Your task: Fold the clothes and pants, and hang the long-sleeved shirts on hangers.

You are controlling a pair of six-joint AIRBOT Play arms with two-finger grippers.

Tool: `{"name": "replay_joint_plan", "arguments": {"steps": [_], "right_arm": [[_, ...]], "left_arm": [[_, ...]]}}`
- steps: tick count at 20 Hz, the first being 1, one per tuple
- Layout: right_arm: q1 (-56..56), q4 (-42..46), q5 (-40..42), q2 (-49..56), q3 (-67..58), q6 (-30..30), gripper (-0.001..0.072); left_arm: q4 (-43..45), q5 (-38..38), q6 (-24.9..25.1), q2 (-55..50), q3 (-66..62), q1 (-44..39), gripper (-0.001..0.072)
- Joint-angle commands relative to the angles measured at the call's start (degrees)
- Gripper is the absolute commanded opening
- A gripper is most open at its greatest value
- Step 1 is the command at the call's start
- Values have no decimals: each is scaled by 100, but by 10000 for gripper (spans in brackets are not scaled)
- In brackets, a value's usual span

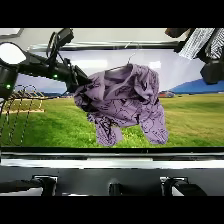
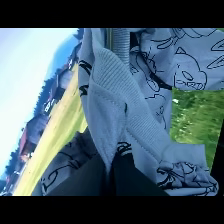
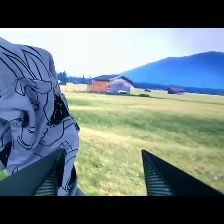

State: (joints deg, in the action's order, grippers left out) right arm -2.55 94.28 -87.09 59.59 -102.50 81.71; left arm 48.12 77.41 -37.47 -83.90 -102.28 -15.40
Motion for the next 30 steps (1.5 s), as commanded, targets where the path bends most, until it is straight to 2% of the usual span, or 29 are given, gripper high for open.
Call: {"name": "replay_joint_plan", "arguments": {"steps": [1,3,6,10,20,23,25,28,29,30], "right_arm": [[1082,-1655,-168,240,4,-1746,567],[1128,-2199,-15,529,4,-2087,694],[1128,-2553,-4,1187,2,-2710,698],[1128,-3082,-157,1764,2,-4103,693],[1128,-3464,-446,2234,2,-5471,692],[1128,-3748,-411,2516,2,-5845,655],[1128,-3965,-295,2660,2,-6065,655],[1128,-4229,-125,2820,2,-6113,655],[1128,-4310,-144,2874,4,-6113,626],[1128,-4336,-212,2916,4,-6122,475]], "left_arm": [[7,286,-4,251,-7,-129,20],[9,317,-4,330,-7,-234,20],[7,319,-7,378,-7,-367,20],[7,319,-7,376,-7,-435,21],[7,317,-9,367,-7,-433,21],[7,317,-9,367,-7,-433,22],[7,317,-9,365,-7,-435,22],[4,317,-9,365,-7,-435,22],[7,317,-9,365,-7,-433,22],[4,317,-9,365,-7,-435,22]]}}
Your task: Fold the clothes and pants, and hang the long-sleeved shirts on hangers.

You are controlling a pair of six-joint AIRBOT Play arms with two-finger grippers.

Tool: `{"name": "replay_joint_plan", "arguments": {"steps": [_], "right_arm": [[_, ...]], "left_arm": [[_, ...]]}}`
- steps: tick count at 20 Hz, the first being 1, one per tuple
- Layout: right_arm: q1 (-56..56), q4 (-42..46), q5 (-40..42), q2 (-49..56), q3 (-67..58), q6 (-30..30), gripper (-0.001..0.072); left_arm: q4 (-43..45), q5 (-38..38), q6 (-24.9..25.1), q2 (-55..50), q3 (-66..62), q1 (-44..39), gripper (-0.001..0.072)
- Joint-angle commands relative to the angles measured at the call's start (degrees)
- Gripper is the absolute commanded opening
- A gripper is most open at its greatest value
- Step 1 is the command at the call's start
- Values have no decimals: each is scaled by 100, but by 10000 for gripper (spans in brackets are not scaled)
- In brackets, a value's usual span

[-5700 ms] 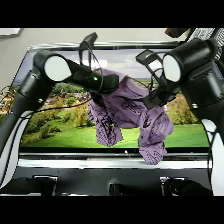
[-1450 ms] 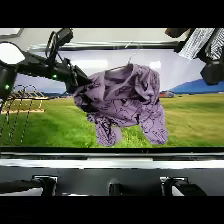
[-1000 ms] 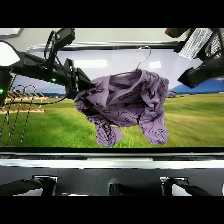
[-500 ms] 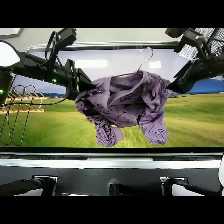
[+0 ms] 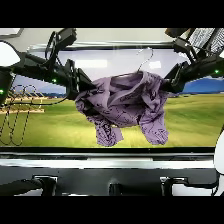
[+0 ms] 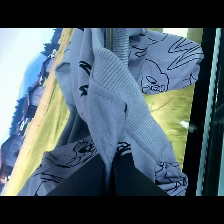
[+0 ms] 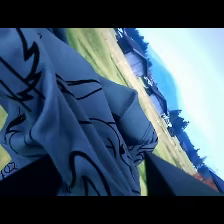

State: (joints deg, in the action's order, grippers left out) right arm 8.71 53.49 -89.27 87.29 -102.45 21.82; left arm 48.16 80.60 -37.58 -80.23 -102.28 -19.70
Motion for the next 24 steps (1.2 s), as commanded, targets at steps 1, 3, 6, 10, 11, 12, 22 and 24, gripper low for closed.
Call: {"name": "replay_joint_plan", "arguments": {"steps": [1,3,6,10,11,12,22,24], "right_arm": [[2,-256,-127,168,-2,-186,336],[2,-369,-518,160,-2,-507,49],[4,-369,-717,9,-2,-463,42],[4,-4,-754,-542,-2,374,39],[4,120,-791,-730,-2,511,39],[4,188,-855,-927,-2,542,38],[4,1421,-621,-2900,-2,2282,38],[4,1738,-511,-3250,-2,2677,39]], "left_arm": [[0,-2,2,-2,-7,-4,23],[0,-2,2,-2,-7,-4,23],[0,-2,2,-2,-7,-2,25],[4,-160,-107,-2,-7,-2,230],[4,-352,-389,-2,-7,-2,386],[4,-566,-678,-2,-7,2,521],[2,-3152,-2334,136,-9,197,611],[4,-3644,-3104,256,-13,385,611]]}}
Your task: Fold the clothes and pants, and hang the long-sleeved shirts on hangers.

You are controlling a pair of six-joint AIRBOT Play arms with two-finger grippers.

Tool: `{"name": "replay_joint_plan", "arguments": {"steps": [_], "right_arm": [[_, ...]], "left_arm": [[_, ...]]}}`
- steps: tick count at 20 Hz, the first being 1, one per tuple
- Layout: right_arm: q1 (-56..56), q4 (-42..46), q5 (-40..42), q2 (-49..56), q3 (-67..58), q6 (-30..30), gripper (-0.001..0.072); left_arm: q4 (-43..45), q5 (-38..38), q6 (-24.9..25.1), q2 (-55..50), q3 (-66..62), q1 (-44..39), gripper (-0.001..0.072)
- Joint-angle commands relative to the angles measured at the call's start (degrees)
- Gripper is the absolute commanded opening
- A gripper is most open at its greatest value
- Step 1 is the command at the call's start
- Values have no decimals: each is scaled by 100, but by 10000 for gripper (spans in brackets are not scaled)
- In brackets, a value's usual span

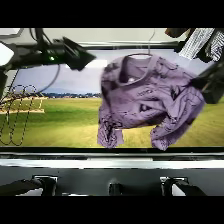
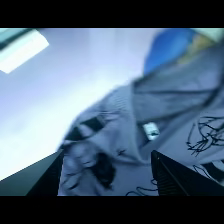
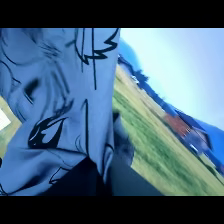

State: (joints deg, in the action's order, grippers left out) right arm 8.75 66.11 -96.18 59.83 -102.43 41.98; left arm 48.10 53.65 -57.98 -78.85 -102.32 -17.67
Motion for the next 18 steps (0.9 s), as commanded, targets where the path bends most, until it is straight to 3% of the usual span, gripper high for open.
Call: {"name": "replay_joint_plan", "arguments": {"steps": [1,3,7,10,15,18], "right_arm": [[0,726,258,-688,-4,914,39],[0,1233,380,-966,-4,1547,40],[-2,2918,723,-1377,-4,3167,41],[0,3899,1025,-1569,-4,3567,39],[0,6339,1987,-1596,-7,5753,38],[0,7729,2124,-1397,-11,6669,38]], "left_arm": [[9,-1075,-1303,173,-9,275,611],[7,-1113,-1604,267,-9,415,610],[4,-1104,-1622,365,-9,426,609],[2,-1106,-1622,367,-9,354,608],[0,-1108,-1617,367,-9,221,608],[0,-1108,-1617,367,-9,221,608]]}}
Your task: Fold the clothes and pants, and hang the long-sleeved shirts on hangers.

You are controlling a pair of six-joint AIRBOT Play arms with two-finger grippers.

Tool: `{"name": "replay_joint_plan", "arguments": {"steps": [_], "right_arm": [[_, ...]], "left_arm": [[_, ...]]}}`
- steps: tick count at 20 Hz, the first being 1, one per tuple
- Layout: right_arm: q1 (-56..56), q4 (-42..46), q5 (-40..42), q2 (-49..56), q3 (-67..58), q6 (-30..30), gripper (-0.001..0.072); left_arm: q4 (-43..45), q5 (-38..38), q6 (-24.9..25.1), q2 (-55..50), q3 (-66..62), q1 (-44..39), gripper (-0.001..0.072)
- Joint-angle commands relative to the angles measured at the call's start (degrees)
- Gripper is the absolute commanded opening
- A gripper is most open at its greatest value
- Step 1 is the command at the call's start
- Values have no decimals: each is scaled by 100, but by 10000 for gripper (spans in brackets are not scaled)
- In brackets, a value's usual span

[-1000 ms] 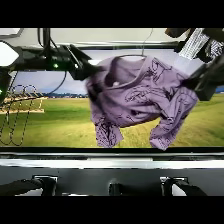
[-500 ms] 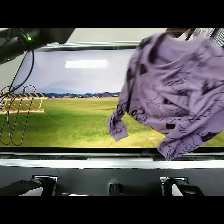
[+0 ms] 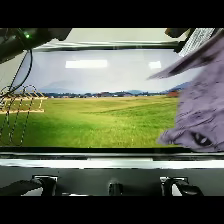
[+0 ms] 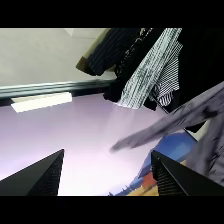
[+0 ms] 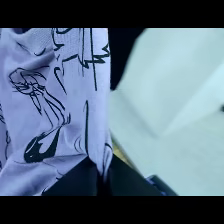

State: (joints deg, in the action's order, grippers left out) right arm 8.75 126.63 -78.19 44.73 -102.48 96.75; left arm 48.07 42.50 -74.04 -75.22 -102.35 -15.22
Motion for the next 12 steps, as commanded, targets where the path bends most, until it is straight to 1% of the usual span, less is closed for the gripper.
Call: {"name": "replay_joint_plan", "arguments": {"steps": [1,2,5,7,8,10,12], "right_arm": [[0,2072,332,210,-7,1338,39],[0,2474,334,337,-7,1425,38],[4,3340,376,737,-7,1434,38],[7,3783,492,929,-20,1690,38],[9,3899,562,1005,-31,1934,38],[315,3818,748,1134,-31,2308,38],[782,3668,1003,1226,-33,2356,38]], "left_arm": [[4,7,-11,2,-7,-24,608],[4,7,-11,2,-7,-22,608],[4,7,-11,2,-7,-24,608],[4,7,-11,2,-7,-22,608],[4,7,-11,2,-7,-22,608],[9,7,9,2,-7,-20,608],[11,7,11,-2,-7,-22,608]]}}
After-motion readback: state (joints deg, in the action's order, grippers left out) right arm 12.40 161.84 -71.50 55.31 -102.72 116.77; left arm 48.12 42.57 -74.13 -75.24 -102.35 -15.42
